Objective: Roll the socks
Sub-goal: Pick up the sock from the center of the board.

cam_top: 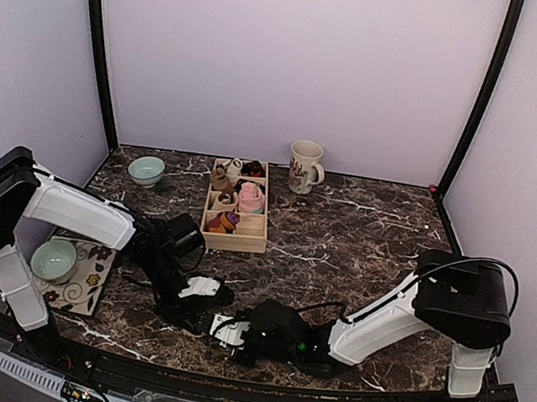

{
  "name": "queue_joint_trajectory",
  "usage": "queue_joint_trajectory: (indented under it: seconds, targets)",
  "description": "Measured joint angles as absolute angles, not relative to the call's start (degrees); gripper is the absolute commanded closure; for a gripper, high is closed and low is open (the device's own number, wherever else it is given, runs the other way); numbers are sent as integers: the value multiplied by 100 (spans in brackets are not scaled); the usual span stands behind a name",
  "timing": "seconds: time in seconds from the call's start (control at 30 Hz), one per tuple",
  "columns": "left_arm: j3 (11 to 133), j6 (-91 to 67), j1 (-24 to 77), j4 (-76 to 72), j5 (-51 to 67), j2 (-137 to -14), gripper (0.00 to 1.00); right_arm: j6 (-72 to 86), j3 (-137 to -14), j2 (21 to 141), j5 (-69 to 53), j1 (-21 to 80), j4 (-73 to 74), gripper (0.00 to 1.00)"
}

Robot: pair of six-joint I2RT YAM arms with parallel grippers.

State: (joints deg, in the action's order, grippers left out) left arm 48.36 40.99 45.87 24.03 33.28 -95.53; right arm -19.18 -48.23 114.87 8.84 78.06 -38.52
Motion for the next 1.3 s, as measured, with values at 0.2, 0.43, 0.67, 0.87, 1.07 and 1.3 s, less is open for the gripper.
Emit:
queue_joint_trajectory:
  seconds: [0.2, 0.43, 0.67, 0.87, 1.07, 1.3]
  targets:
    - [4630, 3839, 4298, 2370, 2862, -9166, 44, -1660, -4825, 11483, 886, 7802, -3839, 100]
    - [4222, 3710, 3793, 2565, 2294, -8108, 34, -1352, -4807, 11345, 746, 7795, -3586, 100]
    - [4110, 4270, 3859, 2729, 2021, -6530, 28, -958, -4989, 11260, 298, 7730, -3096, 100]
    - [3452, 4709, 4995, 1935, 1577, -5959, 37, -333, -5419, 11316, -504, 7384, -2453, 100]
    - [2440, 5168, 5511, 1437, 1105, -5540, 35, 370, -5872, 11493, -1352, 7037, -1946, 100]
    - [2163, 5433, 5734, 530, 587, -5817, 36, 875, -6285, 11756, -2049, 6842, -1686, 100]
